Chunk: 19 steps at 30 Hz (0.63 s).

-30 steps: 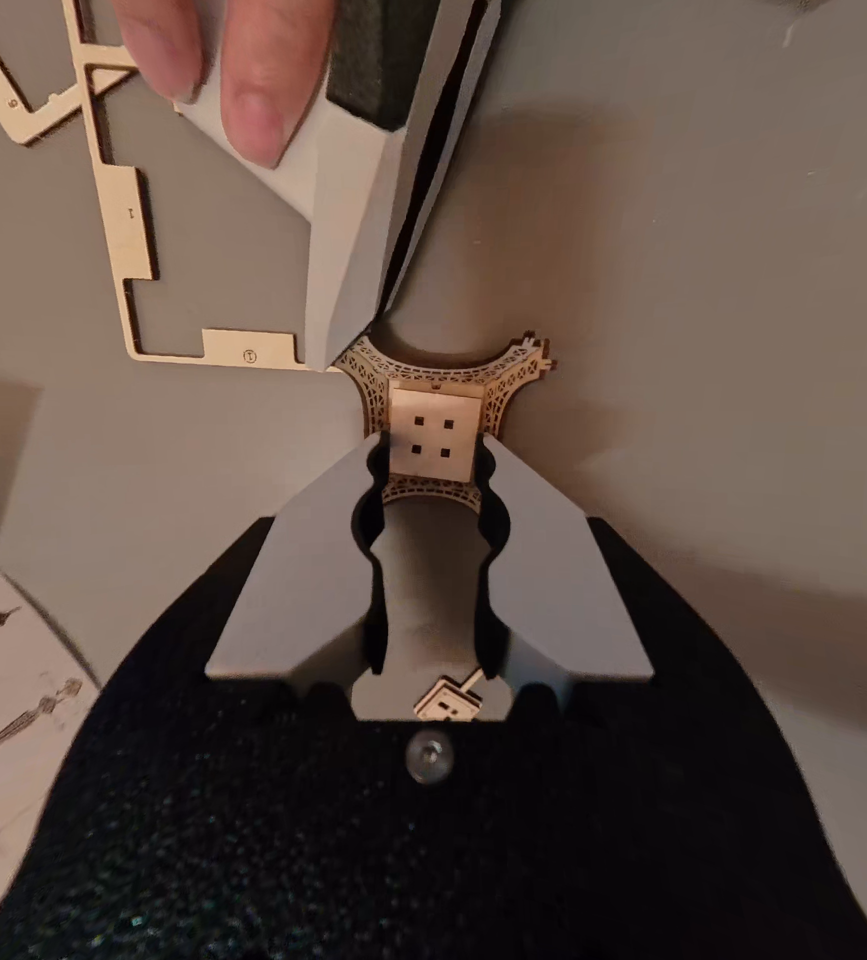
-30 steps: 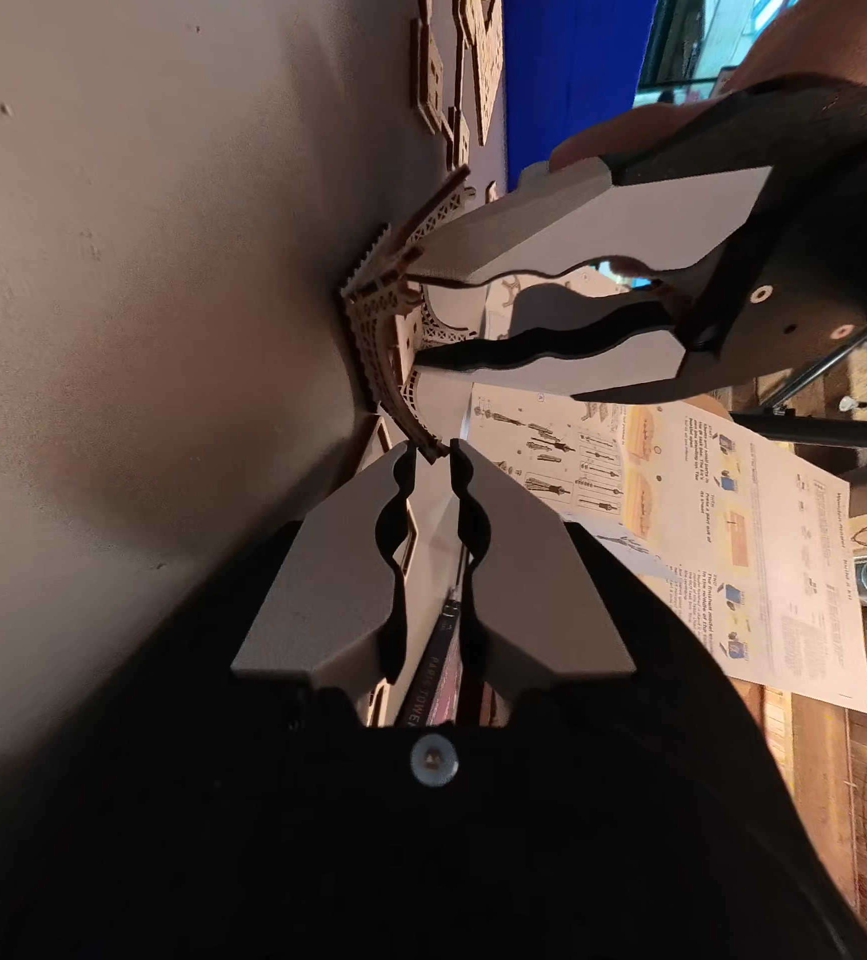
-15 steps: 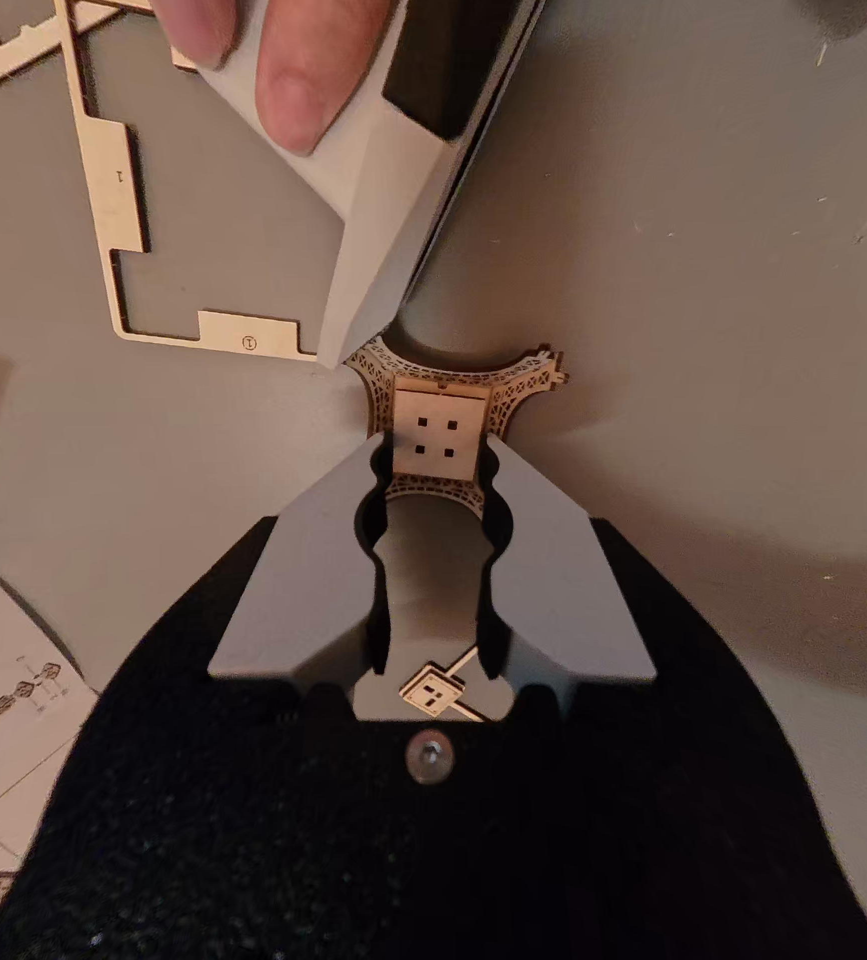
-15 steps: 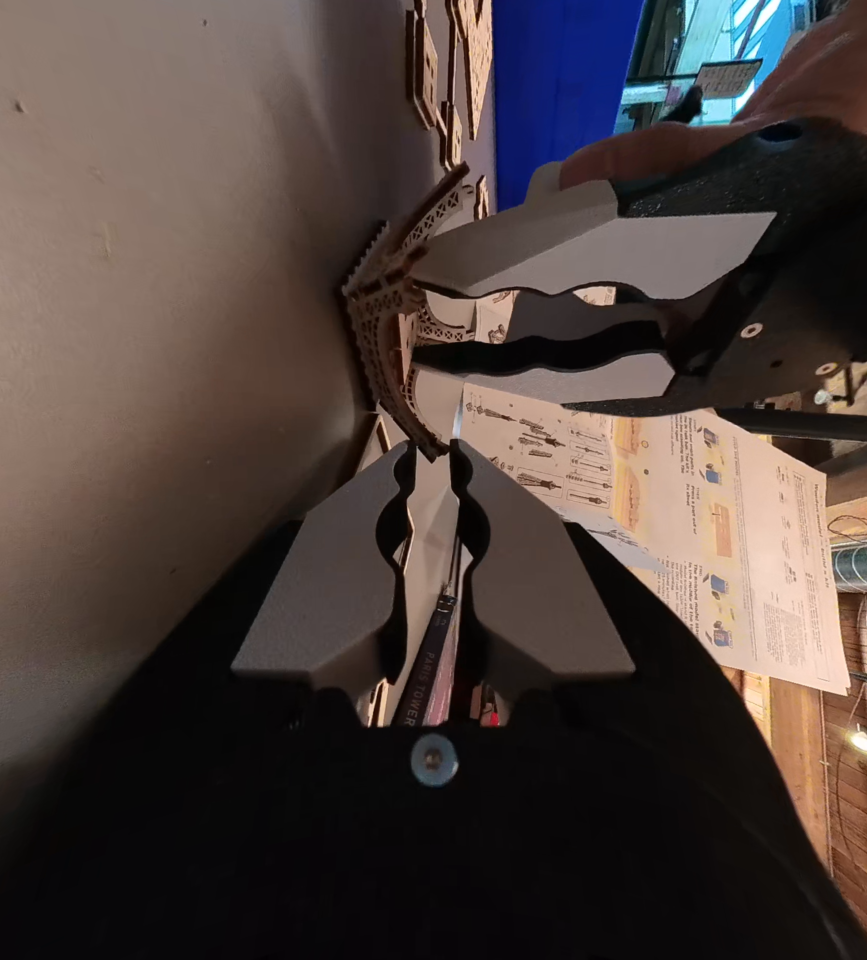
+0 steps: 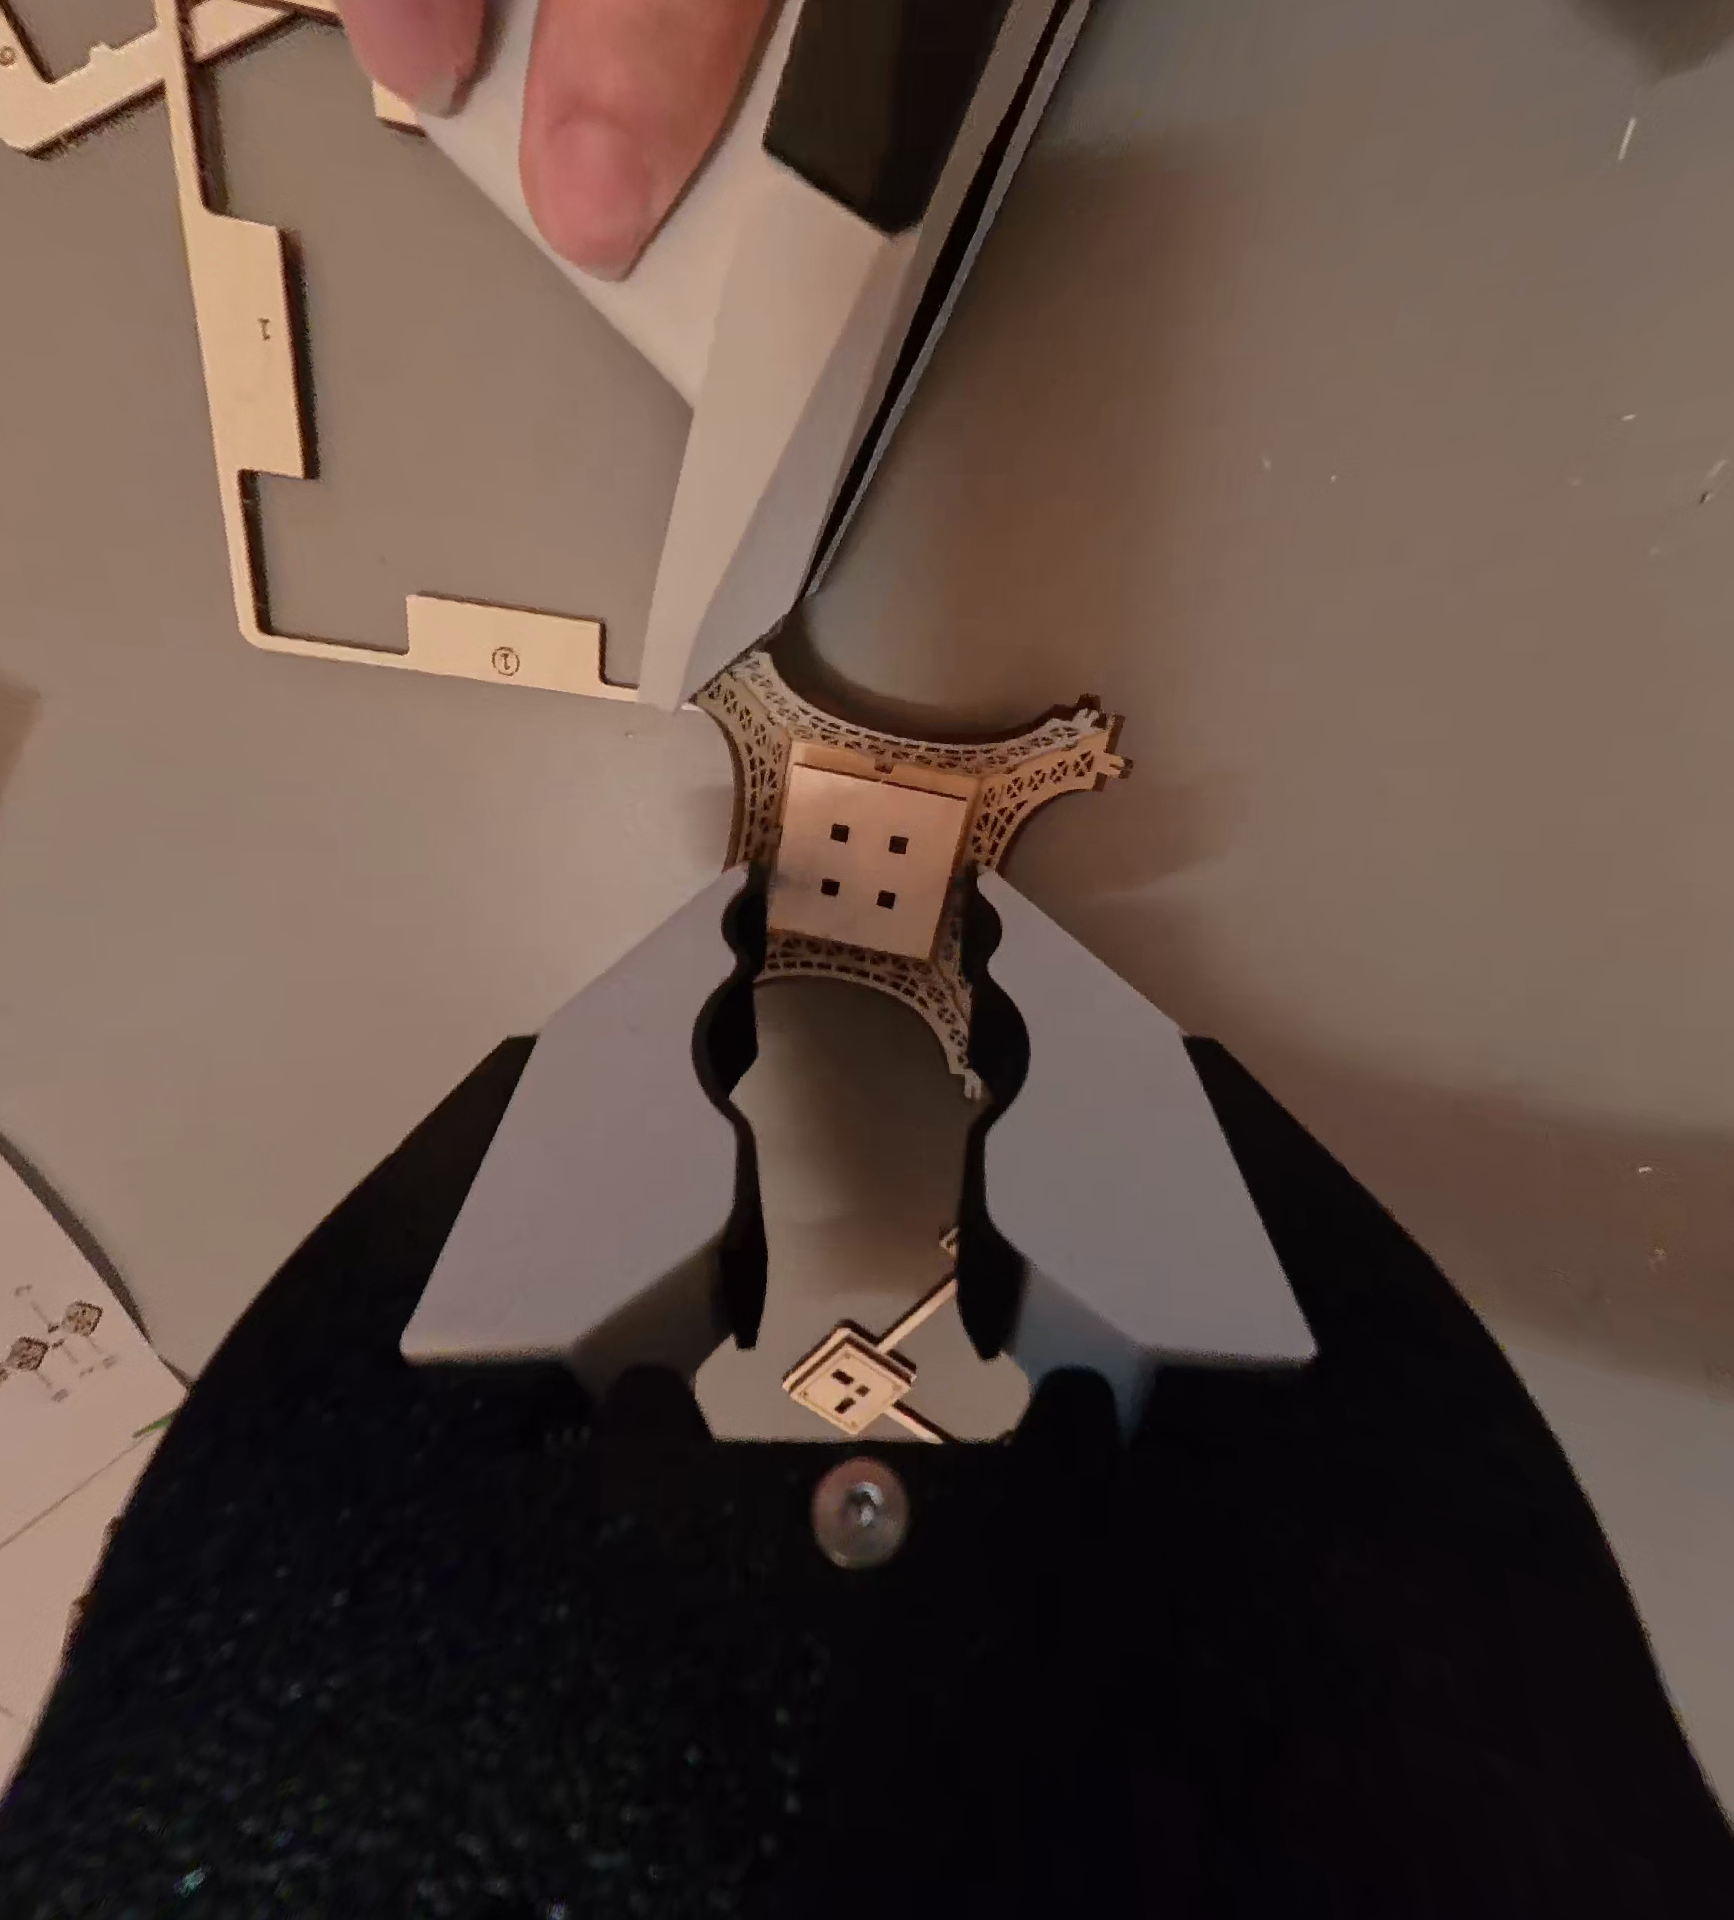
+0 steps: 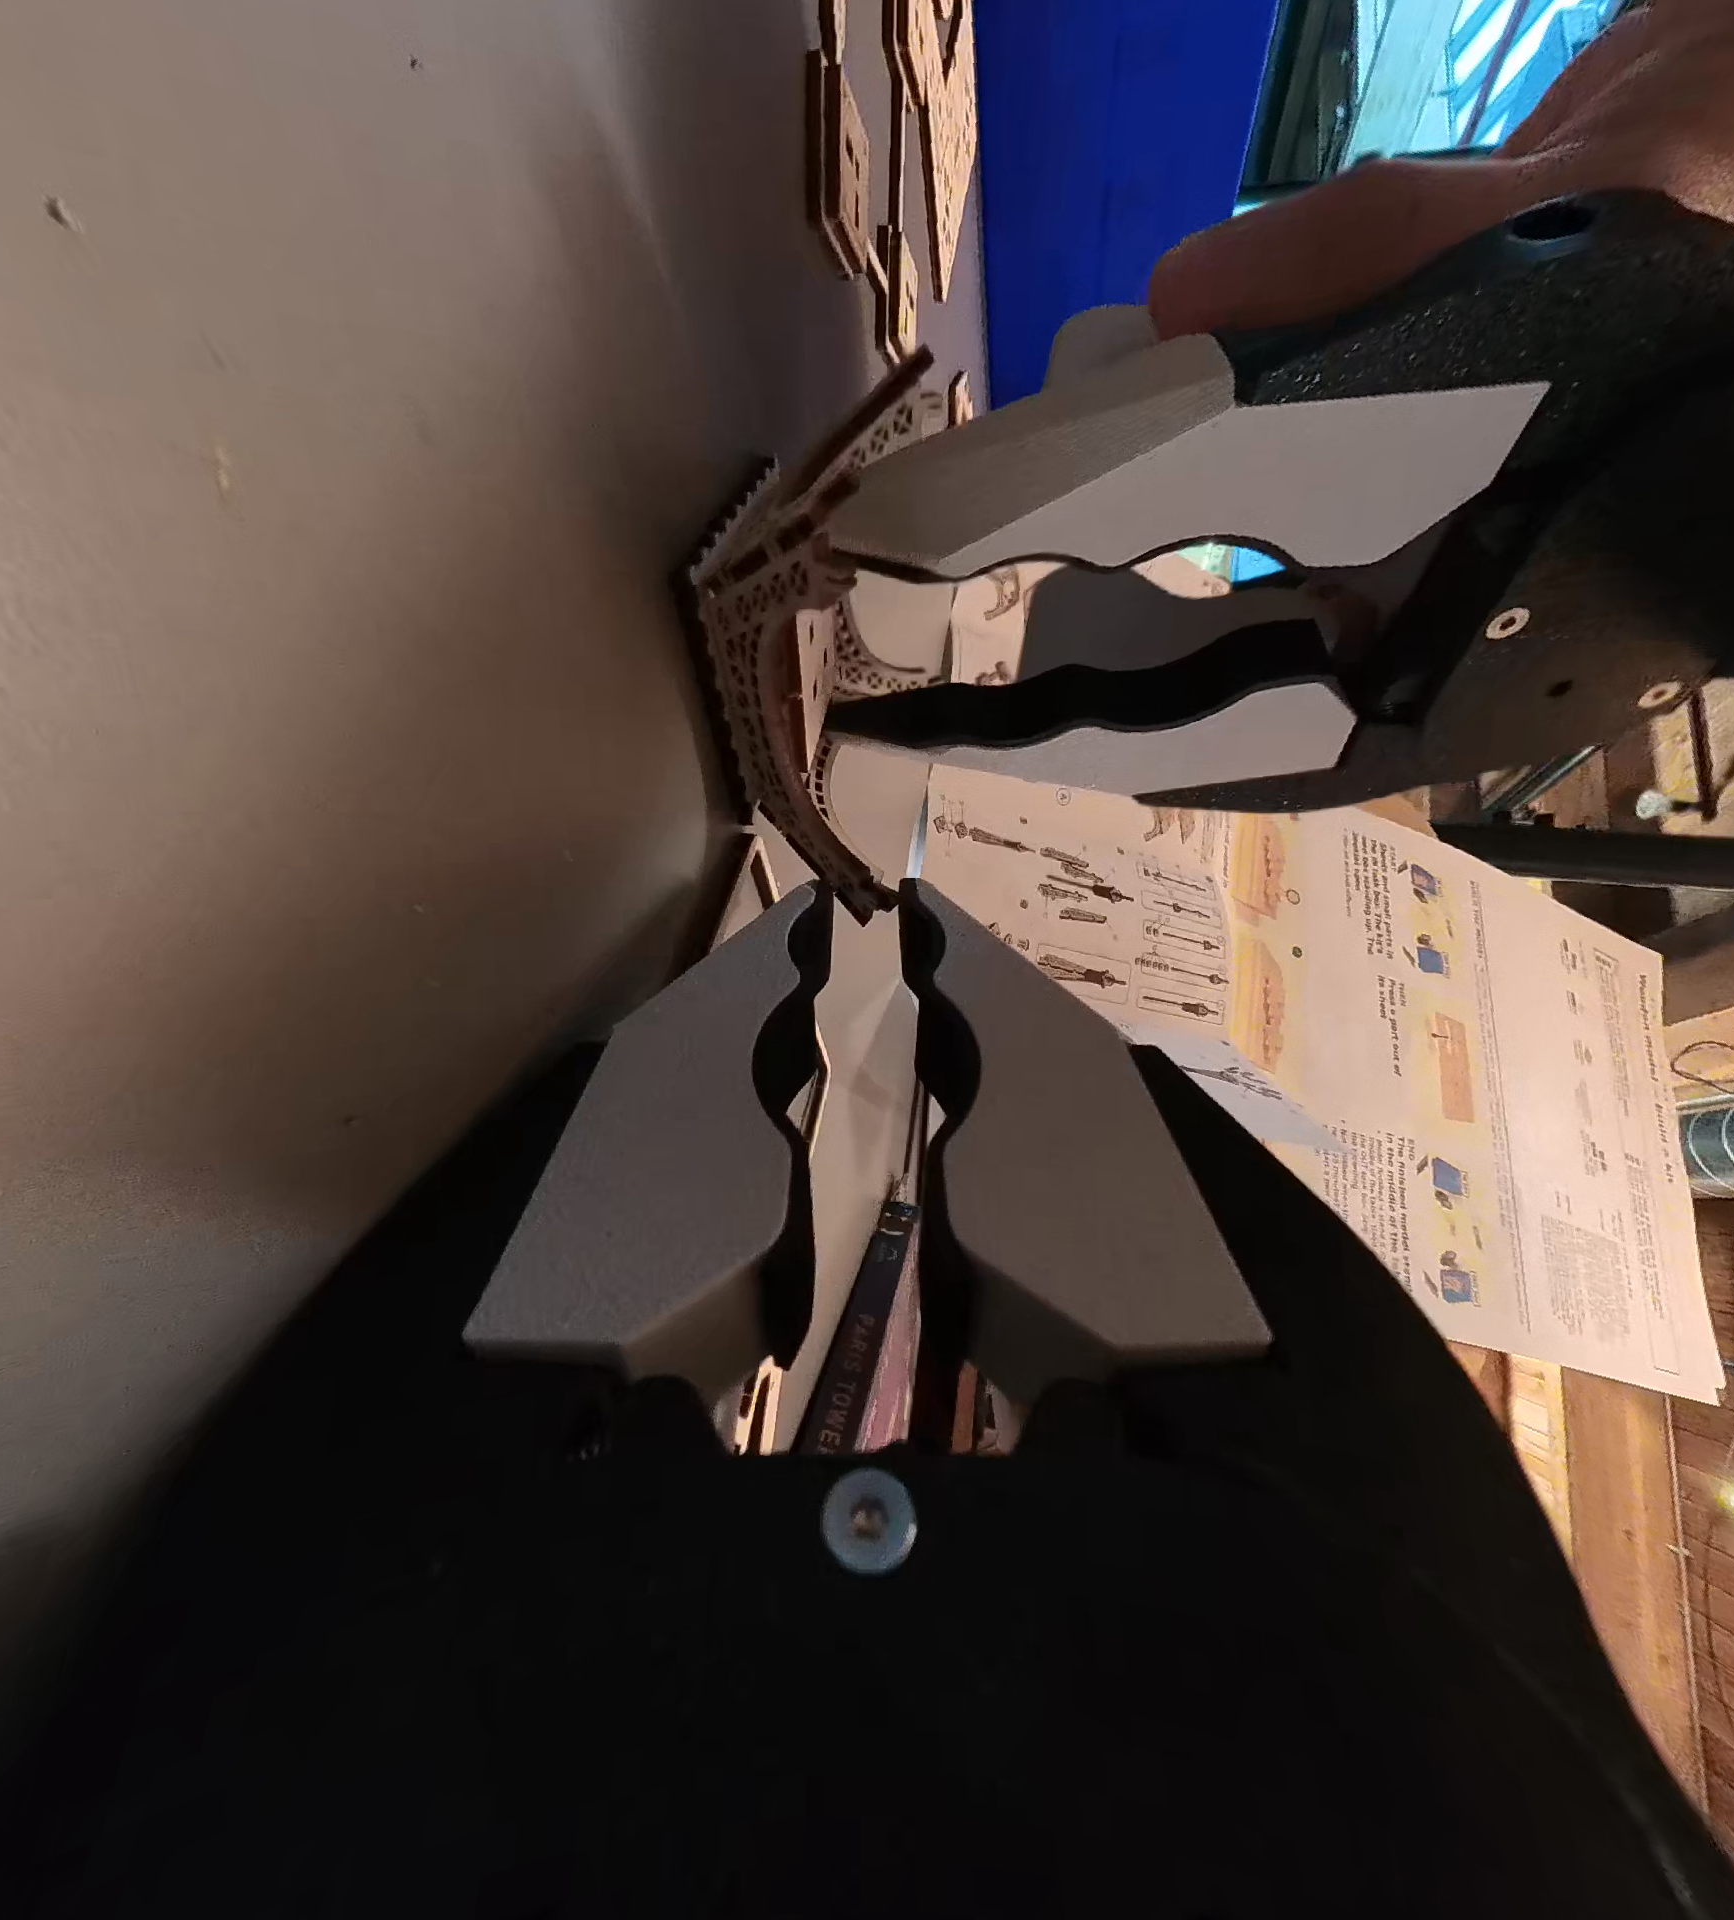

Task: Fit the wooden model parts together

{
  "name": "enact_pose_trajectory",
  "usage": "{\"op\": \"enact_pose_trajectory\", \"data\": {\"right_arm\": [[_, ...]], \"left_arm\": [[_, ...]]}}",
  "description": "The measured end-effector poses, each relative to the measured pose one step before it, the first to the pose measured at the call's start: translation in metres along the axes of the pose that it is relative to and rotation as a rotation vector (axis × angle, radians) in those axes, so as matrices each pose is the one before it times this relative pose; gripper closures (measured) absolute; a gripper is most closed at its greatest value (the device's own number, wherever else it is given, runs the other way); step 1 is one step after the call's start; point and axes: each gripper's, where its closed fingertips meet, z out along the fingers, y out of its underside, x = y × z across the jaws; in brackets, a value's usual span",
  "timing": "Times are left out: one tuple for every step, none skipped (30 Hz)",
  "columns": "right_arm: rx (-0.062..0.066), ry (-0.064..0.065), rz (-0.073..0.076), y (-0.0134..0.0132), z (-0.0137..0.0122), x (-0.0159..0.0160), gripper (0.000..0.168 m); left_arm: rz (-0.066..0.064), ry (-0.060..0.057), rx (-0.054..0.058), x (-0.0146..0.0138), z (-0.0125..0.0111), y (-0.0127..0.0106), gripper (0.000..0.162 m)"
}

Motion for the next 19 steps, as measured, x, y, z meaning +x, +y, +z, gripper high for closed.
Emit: {"op": "enact_pose_trajectory", "data": {"right_arm": [[0.0031, 0.0003, 0.0018, 0.00005, -0.00005, 0.00008, 0.158], [0.0020, 0.0004, -0.0005, -0.00010, -0.00024, 0.00032, 0.158], [0.0013, 0.0001, 0.0014, -0.00037, 0.00040, -0.00002, 0.158], [0.0022, -0.0013, 0.0042, -0.00032, 0.00013, 0.00003, 0.158], [0.0026, -0.0005, 0.0042, -0.00029, 0.00006, 0.00012, 0.158], [0.0020, -0.0003, 0.0020, -0.00029, 0.00007, 0.00012, 0.158], [0.0011, 0.0001, 0.0007, -0.00016, -0.00005, 0.00003, 0.158], [0.0010, -0.0002, 0.0001, -0.00016, -0.00005, 0.00004, 0.158], [0.0012, 0.0006, -0.0006, -0.00017, -0.00011, 0.00007, 0.158], [0.0002, 0.0001, 0.0003, -0.00013, -0.00008, -0.00004, 0.158], [-0.0013, 0.0001, 0.0008, -0.00001, -0.00001, 0.00007, 0.158], [0.0001, 0.0008, -0.0013, -0.00021, -0.00006, 0.00007, 0.158], [0.0007, 0.0008, -0.0018, -0.00038, 0.00002, 0.00001, 0.158], [0.0003, -0.0003, -0.0008, -0.00034, -0.00006, -0.00002, 0.158], [0.0015, -0.0001, 0.0005, -0.00032, -0.00001, 0.00001, 0.158], [0.0011, -0.0002, 0.0023, -0.00027, -0.00006, -0.00003, 0.158], [0.0007, -0.0006, 0.0018, -0.00011, 0.00000, -0.00002, 0.158], [0.0009, -0.0006, 0.0012, -0.00024, -0.00005, -0.00011, 0.158], [-0.0001, -0.0006, 0.0010, 0.00000, -0.00013, -0.00007, 0.158]], "left_arm": [[0.0002, -0.0011, 0.0032, 0.00009, -0.00196, 0.00102, 0.126], [0.0050, 0.0076, 0.0038, 0.00125, -0.00229, 0.00077, 0.120], [0.0032, 0.0031, 0.0041, 0.00047, -0.00187, 0.00029, 0.119], [0.0058, -0.0031, 0.0060, -0.00038, -0.00100, -0.00086, 0.120], [0.0163, -0.0008, 0.0022, 0.00063, -0.00017, -0.00111, 0.120], [0.0263, -0.0034, -0.0106, 0.00056, 0.00067, 0.00003, 0.121], [0.0325, -0.0143, -0.0223, -0.00076, 0.00095, 0.00103, 0.121], [0.0348, -0.0162, -0.0253, -0.00110, 0.00083, 0.00125, 0.122], [0.0296, -0.0094, -0.0210, -0.00039, 0.00031, 0.00067, 0.123], [0.0203, -0.0070, -0.0153, -0.00078, -0.00065, -0.00010, 0.124], [0.0111, -0.0109, -0.0107, -0.00221, -0.00162, -0.00022, 0.125], [0.0047, -0.0030, -0.0028, -0.00159, -0.00220, -0.00082, 0.126], [0.0012, 0.0089, 0.0067, -0.00021, -0.00228, -0.00177, 0.129], [0.0002, 0.0050, 0.0106, -0.00083, -0.00193, -0.00218, 0.132], [0.0012, -0.0010, 0.0074, -0.00162, -0.00109, -0.00145, 0.133], [0.0033, 0.0064, -0.0012, -0.00029, 0.00010, -0.00013, 0.135], [0.0036, 0.0080, -0.0103, 0.00049, 0.00115, 0.00117, 0.135], [0.0048, 0.0036, -0.0143, 0.00009, 0.00135, 0.00179, 0.135], [0.0082, -0.0007, -0.0079, -0.00012, 0.00110, 0.00076, 0.135]]}}
